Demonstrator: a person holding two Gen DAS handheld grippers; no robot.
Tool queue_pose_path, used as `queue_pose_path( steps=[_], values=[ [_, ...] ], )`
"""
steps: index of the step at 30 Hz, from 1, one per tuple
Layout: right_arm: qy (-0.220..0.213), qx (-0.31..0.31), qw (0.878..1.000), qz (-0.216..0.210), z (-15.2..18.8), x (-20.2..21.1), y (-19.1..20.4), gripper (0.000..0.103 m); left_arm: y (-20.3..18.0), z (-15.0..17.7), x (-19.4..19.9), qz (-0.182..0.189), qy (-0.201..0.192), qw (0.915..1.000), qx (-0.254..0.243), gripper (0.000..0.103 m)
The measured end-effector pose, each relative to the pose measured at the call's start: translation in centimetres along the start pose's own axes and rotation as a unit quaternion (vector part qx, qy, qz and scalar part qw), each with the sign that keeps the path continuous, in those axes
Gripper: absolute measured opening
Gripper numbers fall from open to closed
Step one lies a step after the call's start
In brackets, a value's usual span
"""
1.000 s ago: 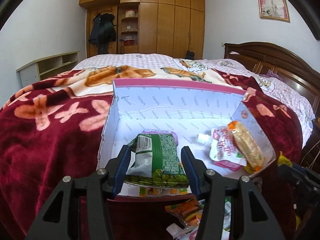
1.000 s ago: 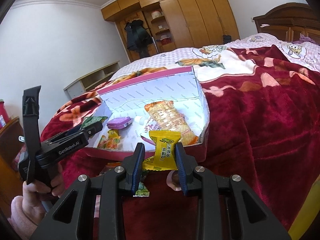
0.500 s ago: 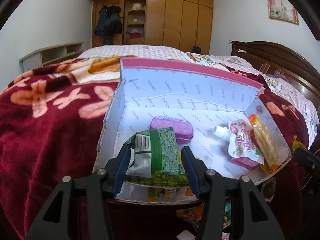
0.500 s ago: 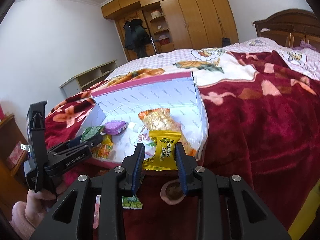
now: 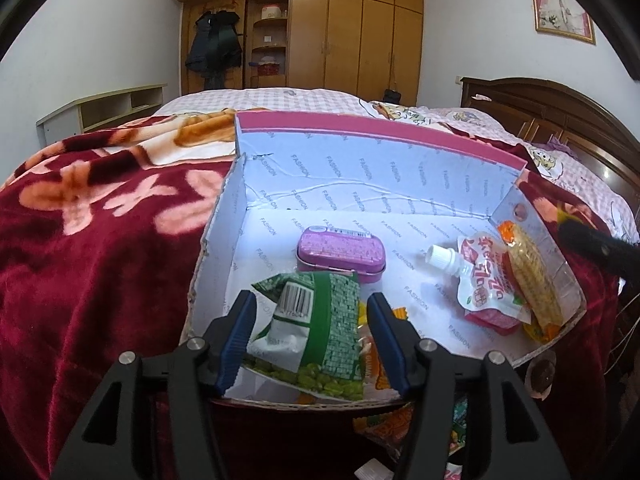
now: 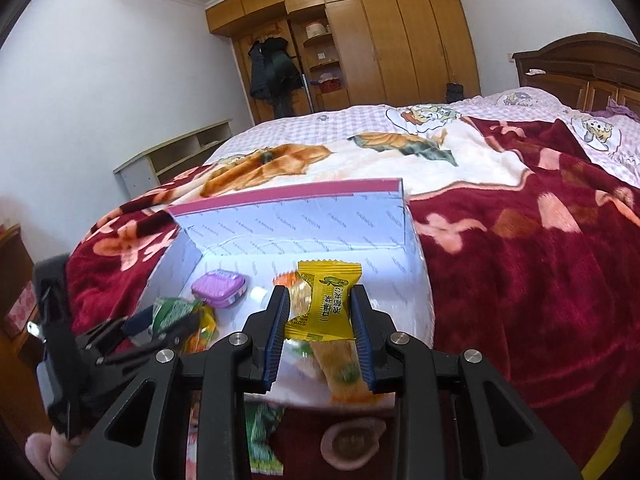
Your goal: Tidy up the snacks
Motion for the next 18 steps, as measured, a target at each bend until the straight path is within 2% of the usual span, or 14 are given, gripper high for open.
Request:
queue_pose_path(
  steps=[8,18],
  values=[
    [0.010,0.001,1.000,0.011,-1.6,-3.1,-0.5,0.032,-0.2,0.1,0.0,0.001,0.001,1.0000,-0.002,0.063],
    [0.035,0.006,0.999,0.026,-1.2,-6.2,-1.4,0.032,-0.2,0.1,0.0,0.001,0.000,1.0000,-0.003,0.064]
  ],
)
Point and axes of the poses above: each gripper's, at about its wrist camera, not at the fingertips, and x roughly against the way its jaws point, y to its left, z to its underside, the point moved 9 cm from there along -x, roughly the way its jaws point, and after that the axes turned 3 degrees about x, right-handed, at the moved point
